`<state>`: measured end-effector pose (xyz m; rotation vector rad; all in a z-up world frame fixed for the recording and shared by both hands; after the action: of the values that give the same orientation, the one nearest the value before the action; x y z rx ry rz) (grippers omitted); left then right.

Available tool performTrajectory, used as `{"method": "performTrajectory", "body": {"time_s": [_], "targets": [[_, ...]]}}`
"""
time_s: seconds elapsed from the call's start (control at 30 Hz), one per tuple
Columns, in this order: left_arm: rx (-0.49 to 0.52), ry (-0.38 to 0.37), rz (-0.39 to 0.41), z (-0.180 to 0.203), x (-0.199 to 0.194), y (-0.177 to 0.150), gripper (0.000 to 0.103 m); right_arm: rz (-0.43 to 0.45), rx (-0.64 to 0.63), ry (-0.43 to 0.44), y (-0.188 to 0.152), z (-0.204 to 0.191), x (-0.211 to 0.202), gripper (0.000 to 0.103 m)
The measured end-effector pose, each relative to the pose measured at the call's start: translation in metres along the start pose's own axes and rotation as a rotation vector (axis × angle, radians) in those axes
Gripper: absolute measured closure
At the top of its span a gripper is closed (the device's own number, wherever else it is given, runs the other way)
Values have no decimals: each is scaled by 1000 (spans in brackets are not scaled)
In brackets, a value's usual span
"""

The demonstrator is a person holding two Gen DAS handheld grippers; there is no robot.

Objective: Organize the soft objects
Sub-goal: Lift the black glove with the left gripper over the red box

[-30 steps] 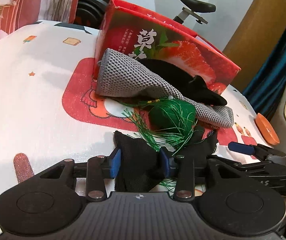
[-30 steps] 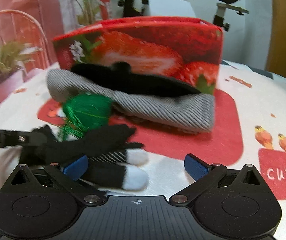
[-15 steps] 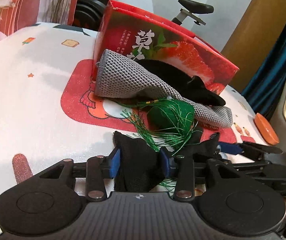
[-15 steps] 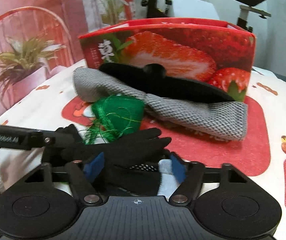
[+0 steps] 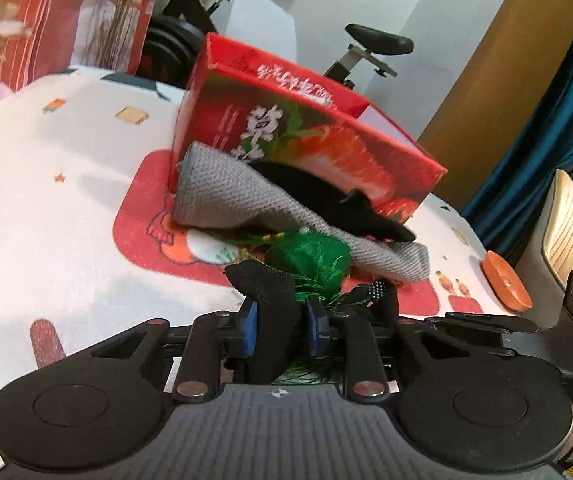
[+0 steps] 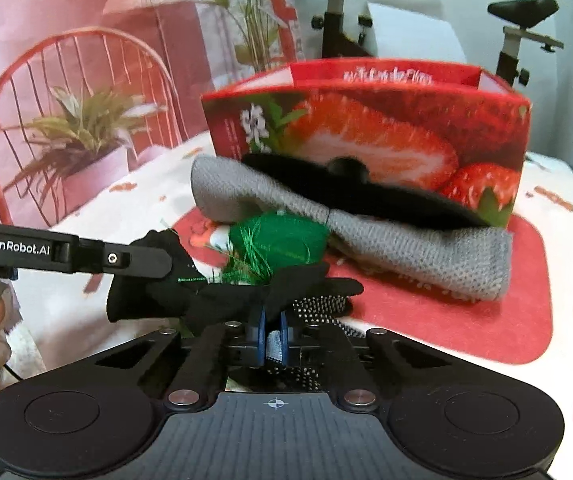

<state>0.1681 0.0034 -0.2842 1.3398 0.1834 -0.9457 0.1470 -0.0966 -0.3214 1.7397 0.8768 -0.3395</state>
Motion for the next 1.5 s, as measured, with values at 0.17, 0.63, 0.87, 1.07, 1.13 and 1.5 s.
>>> {"method": "performTrajectory", "body": {"time_s": [0.17, 0.63, 0.87, 1.07, 1.13, 1.5], "targets": [[55, -8, 53, 13, -19, 17, 78, 66, 14, 12, 15, -2, -19, 96], [175, -34, 212, 50, -42, 104, 77, 261, -16, 27, 87, -6, -72, 96], [246, -29, 273, 55, -21, 154, 77, 303, -92, -7, 154, 2, -81, 96], [221, 5, 288, 35, 5, 192, 77, 306, -160, -35, 204, 9, -55, 96], [209, 18, 277, 25, 13, 198, 77, 297, -156, -29, 216, 10, -42, 96], [150, 48, 174, -17, 57, 205, 76, 188, -144, -20, 239, 23, 32, 96]]}}
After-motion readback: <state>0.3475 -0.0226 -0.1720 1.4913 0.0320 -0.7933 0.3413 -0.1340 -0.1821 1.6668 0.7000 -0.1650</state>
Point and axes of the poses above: each gripper's, at about its wrist camera, not at the fingertips, and x roughly the way its jaws point, z to its right, y to its top, the point moved 8 cm from there along x, roughly the way its jaws point, and after that the axes turned 10 degrees about x, right-handed, at the moved point
